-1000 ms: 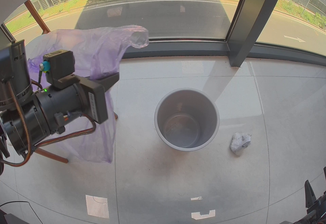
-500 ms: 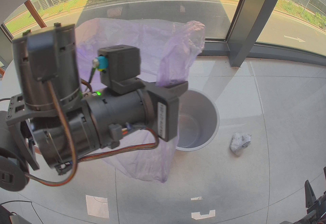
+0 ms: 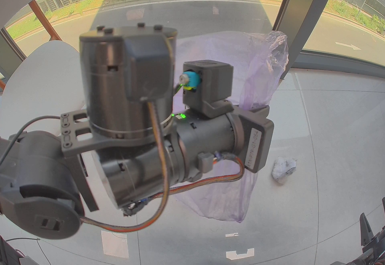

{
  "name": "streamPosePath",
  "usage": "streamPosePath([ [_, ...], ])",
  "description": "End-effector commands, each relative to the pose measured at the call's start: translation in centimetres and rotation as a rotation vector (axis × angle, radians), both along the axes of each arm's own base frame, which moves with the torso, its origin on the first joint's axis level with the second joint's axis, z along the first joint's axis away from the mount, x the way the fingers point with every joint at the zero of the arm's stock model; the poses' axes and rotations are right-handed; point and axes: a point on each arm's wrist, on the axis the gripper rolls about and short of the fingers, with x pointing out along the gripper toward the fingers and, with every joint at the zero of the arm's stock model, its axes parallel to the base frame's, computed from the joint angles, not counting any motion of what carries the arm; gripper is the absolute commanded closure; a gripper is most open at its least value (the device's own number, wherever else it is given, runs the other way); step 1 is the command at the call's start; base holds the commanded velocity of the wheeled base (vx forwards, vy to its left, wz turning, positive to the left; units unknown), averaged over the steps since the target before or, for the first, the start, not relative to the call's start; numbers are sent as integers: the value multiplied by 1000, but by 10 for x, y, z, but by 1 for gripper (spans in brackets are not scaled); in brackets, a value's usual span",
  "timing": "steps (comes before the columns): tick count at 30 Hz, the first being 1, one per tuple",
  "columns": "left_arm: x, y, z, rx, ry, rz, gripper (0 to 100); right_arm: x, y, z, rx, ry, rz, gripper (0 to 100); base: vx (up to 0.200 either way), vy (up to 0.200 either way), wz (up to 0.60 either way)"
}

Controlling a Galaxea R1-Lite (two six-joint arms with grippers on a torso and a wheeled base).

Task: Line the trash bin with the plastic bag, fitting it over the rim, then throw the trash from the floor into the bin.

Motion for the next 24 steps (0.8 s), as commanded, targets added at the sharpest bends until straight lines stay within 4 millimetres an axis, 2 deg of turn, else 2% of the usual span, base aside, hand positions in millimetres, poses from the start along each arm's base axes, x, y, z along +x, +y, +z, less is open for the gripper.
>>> streamPosePath([
  [1,4,-10,-6,14,8,-3,100,0,0,-5,0,1,1,0,0,0,0],
  [6,10,-11,-16,44,20,8,100,0,0,-5,0,1,1,0,0,0,0],
  [12,14,-13,-19,46,19,14,100,0,0,-5,0,1,1,0,0,0,0],
  [16,25,-7,-13,57,-20,42,100,0,0,-5,0,1,1,0,0,0,0],
  [19,26,-9,1,52,-82,31,100,0,0,-5,0,1,1,0,0,0,0],
  [24,25,-12,10,52,-85,25,100,0,0,-5,0,1,1,0,0,0,0],
])
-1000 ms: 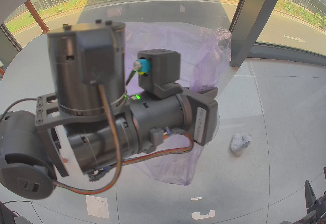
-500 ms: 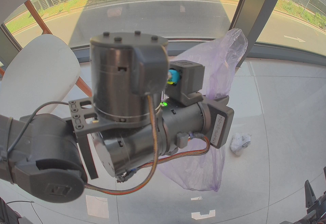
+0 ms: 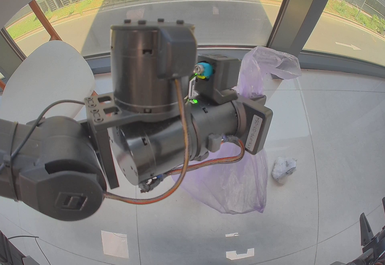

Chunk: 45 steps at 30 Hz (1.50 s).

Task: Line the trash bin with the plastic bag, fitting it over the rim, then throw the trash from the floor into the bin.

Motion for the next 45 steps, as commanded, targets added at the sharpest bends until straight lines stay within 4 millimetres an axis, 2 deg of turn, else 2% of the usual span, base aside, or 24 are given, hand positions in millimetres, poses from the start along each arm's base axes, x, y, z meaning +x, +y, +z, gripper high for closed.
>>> streamPosePath([
  [1,-2,-4,10,-11,-8,-10,100,0,0,-5,0,1,1,0,0,0,0],
  [5,-5,-9,4,6,3,-25,100,0,0,-5,0,1,1,0,0,0,0],
  [13,-16,-17,4,2,8,-58,100,0,0,-5,0,1,1,0,0,0,0],
  [23,-20,-21,3,5,9,-72,100,0,0,-5,0,1,1,0,0,0,0],
  [35,-24,-42,-3,10,12,-109,100,0,0,-5,0,1,1,0,0,0,0],
  [41,-20,-41,-20,57,34,-99,100,0,0,-5,0,1,1,0,0,0,0],
  [45,-10,-28,-38,116,64,-61,100,0,0,-5,0,1,1,0,0,0,0],
])
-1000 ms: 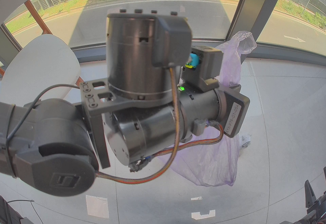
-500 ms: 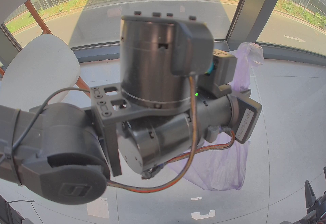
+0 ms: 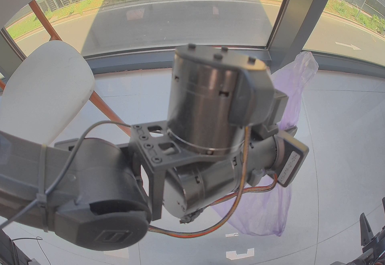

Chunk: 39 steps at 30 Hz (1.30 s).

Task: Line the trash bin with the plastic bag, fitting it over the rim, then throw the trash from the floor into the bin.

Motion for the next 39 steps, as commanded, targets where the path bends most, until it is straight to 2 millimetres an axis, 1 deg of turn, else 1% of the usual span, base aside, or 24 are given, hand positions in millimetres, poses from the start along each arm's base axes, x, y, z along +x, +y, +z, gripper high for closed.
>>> streamPosePath([
  [1,10,11,-19,60,26,37,100,0,0,-5,0,1,1,0,0,0,0],
  [3,18,22,-36,118,48,68,100,0,0,-5,0,1,1,0,0,0,0],
  [5,26,33,-45,145,47,99,100,0,0,-5,0,1,1,0,0,0,0],
  [7,31,37,-46,139,40,117,100,0,0,-5,0,1,1,0,0,0,0],
  [9,41,42,-45,91,14,149,100,0,0,-5,0,1,1,0,0,0,0],
  [10,41,42,-45,91,14,149,100,0,0,-5,0,1,1,0,0,0,0],
  [11,45,43,-43,57,-8,164,100,0,0,-5,0,1,1,0,0,0,0],
  [15,55,47,-44,24,-33,196,100,0,0,-5,0,1,1,0,0,0,0],
  [21,53,53,-50,43,-23,218,100,0,0,-5,0,1,1,0,0,0,0],
  [28,57,55,-48,38,-26,229,100,0,0,-5,0,1,3,0,0,0,0],
  [33,55,56,-51,48,-16,221,100,0,0,-5,0,0,1,0,0,0,0],
  [35,55,57,-49,43,-19,220,100,0,0,-5,0,0,1,0,0,0,0],
  [39,52,59,-48,38,-16,216,100,0,0,-5,0,0,1,0,200,0,0],
])
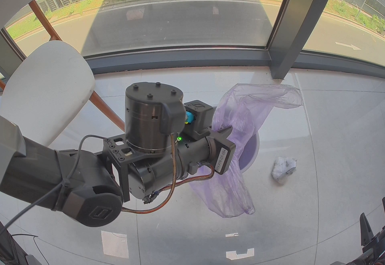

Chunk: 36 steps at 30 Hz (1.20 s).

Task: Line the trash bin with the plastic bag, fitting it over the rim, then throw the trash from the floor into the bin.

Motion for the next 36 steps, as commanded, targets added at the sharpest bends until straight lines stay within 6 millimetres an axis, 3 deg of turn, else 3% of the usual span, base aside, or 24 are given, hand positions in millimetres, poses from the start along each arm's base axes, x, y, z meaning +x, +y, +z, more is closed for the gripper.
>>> streamPosePath([
  [1,-2,2,2,-6,-2,0,100,0,0,-5,0,1,0,0,200,0,0],
  [11,-4,13,11,-47,-28,13,100,0,0,-5,3,1,-1,0,200,0,0],
  [15,-5,12,18,-148,-118,13,100,0,0,-5,8,1,0,0,0,0,0],
  [26,-31,34,-16,-150,-20,-78,100,0,0,-5,-8,8,-1,0,0,0,0],
  [33,-35,29,-16,-207,48,-121,100,0,0,-5,-8,5,-1,0,0,0,0],
  [36,-47,13,-5,-312,111,-169,100,0,0,-5,-8,4,-6,0,0,0,0],
])
